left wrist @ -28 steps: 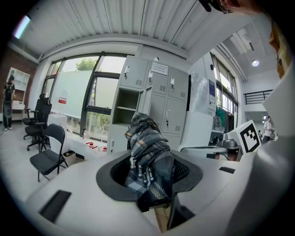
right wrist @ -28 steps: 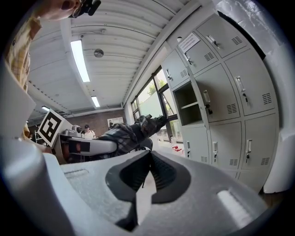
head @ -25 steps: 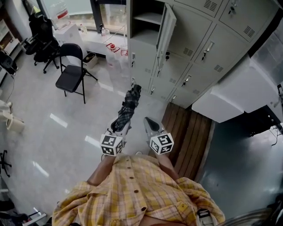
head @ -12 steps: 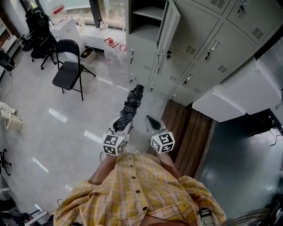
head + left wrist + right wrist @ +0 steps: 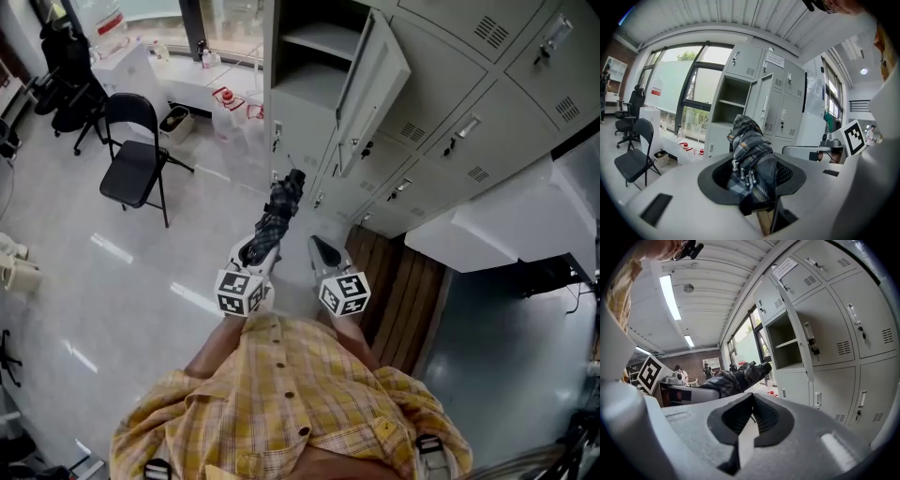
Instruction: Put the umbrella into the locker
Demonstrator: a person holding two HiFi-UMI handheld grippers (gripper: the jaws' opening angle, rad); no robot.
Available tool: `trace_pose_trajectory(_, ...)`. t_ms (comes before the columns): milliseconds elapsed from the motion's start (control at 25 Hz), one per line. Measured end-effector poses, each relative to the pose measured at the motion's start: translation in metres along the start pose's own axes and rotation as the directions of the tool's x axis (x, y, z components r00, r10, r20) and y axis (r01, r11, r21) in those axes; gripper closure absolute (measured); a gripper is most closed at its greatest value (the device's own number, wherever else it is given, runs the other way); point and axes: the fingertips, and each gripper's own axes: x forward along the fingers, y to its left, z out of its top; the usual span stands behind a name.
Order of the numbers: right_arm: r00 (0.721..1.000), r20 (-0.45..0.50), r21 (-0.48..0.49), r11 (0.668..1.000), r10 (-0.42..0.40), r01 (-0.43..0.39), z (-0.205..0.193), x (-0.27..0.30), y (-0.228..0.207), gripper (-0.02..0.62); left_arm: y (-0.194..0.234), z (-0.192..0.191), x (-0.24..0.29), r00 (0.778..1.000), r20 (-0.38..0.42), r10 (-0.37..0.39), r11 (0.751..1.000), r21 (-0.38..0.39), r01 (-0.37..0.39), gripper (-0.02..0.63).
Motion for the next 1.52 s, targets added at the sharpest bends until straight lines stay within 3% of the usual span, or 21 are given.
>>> trace_pose_trajectory(480, 0.998, 0.016, 0.024, 0.998, -0.063, 0.062, 0.058, 0.128, -0.049, 0.597, 0.1, 0.075, 0.089, 0.998, -0.021, -0.052, 0.999, 0.004, 0.052, 0.439)
trace_pose_trajectory(680, 0.995, 0.024, 0.019, 0.995, -0.096, 0.095, 0.074, 0.17, -0.065, 0.598, 0.135, 0.088, 0.12, 0.996, -0.032, -0.088, 0.996, 0.003, 0.088, 0.439)
trace_pose_trajectory(1000, 0.987, 0.025, 0.025, 0.987, -0.16, 0.159, 0.089, 0.215, -0.086, 0.598, 0.17, 0.106, 0.156, 0.989, -0.051, -0.138, 0.99, 0.001, 0.138, 0.439)
trace_pose_trajectory(1520, 0.976, 0.041, 0.032, 0.977, -0.213, 0.212, 0.106, 0.244, -0.107, 0.597, 0.188, 0.114, 0.19, 0.979, -0.075, -0.188, 0.982, 0.003, 0.188, 0.439)
